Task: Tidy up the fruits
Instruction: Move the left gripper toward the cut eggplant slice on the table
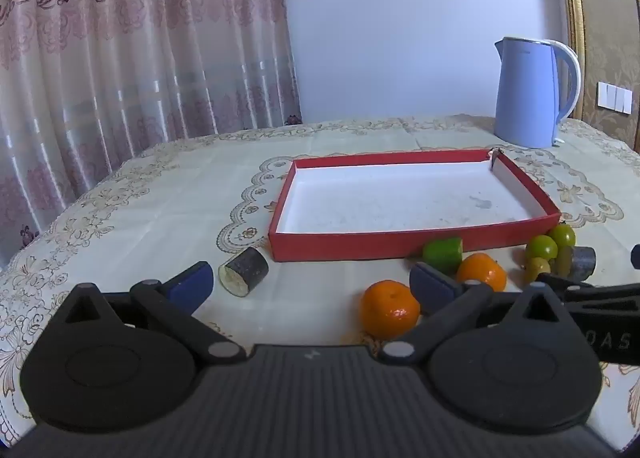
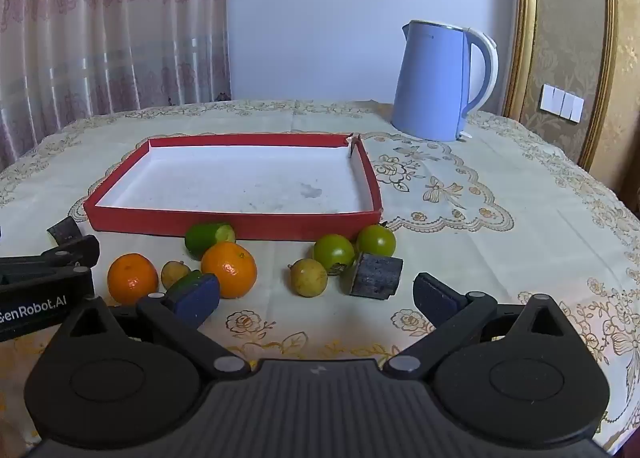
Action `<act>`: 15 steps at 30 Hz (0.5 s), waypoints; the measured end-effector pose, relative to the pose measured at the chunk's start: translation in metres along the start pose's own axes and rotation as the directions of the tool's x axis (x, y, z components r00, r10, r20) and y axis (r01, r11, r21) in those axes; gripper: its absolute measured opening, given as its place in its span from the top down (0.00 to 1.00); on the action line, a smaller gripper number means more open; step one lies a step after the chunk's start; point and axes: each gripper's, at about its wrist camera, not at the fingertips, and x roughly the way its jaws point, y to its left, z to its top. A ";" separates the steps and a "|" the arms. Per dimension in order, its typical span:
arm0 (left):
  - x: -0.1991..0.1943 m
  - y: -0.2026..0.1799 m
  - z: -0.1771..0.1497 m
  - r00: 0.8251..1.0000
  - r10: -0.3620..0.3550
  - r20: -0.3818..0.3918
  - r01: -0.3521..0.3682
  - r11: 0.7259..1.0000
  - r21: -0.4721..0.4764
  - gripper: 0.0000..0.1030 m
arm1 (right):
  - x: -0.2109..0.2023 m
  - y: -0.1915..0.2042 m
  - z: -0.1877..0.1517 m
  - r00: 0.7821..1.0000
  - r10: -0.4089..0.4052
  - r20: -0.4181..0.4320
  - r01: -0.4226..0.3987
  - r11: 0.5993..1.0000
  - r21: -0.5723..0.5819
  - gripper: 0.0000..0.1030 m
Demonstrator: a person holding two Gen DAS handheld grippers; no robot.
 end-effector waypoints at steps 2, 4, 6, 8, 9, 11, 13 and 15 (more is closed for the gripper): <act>0.001 0.000 0.000 1.000 -0.013 -0.011 0.013 1.000 -0.011 0.00 | -0.001 0.000 -0.001 1.000 0.017 -0.001 -0.017 1.000 0.011 0.00; 0.001 0.000 -0.001 1.000 -0.019 -0.014 0.019 1.000 -0.019 0.00 | -0.001 0.001 -0.002 0.999 0.032 0.000 -0.032 0.999 0.016 0.00; 0.004 0.003 0.000 1.000 -0.018 -0.009 0.017 1.000 -0.017 0.00 | -0.005 -0.006 -0.003 0.999 0.042 0.020 -0.042 0.999 0.024 0.00; 0.006 0.003 0.002 1.000 -0.021 -0.014 0.020 1.000 -0.021 0.00 | -0.006 -0.006 -0.004 0.999 0.036 0.025 -0.036 0.999 0.020 0.00; 0.005 0.004 0.001 1.000 -0.021 -0.007 0.021 0.999 -0.026 0.00 | -0.005 -0.004 -0.003 0.999 0.034 0.026 -0.034 0.999 0.015 0.00; 0.004 0.004 -0.002 1.000 -0.020 -0.007 0.020 0.999 -0.031 0.00 | -0.007 -0.006 -0.003 0.999 0.034 0.036 -0.035 0.999 0.022 0.00; 0.005 0.005 -0.003 1.000 -0.018 -0.011 0.018 0.999 -0.032 0.00 | -0.010 -0.010 -0.004 0.998 0.030 0.055 -0.032 0.999 0.034 0.00; 0.007 0.004 -0.004 1.000 -0.018 -0.015 0.017 0.999 -0.031 0.00 | -0.011 -0.012 -0.004 0.998 0.041 0.058 -0.043 0.998 0.045 0.00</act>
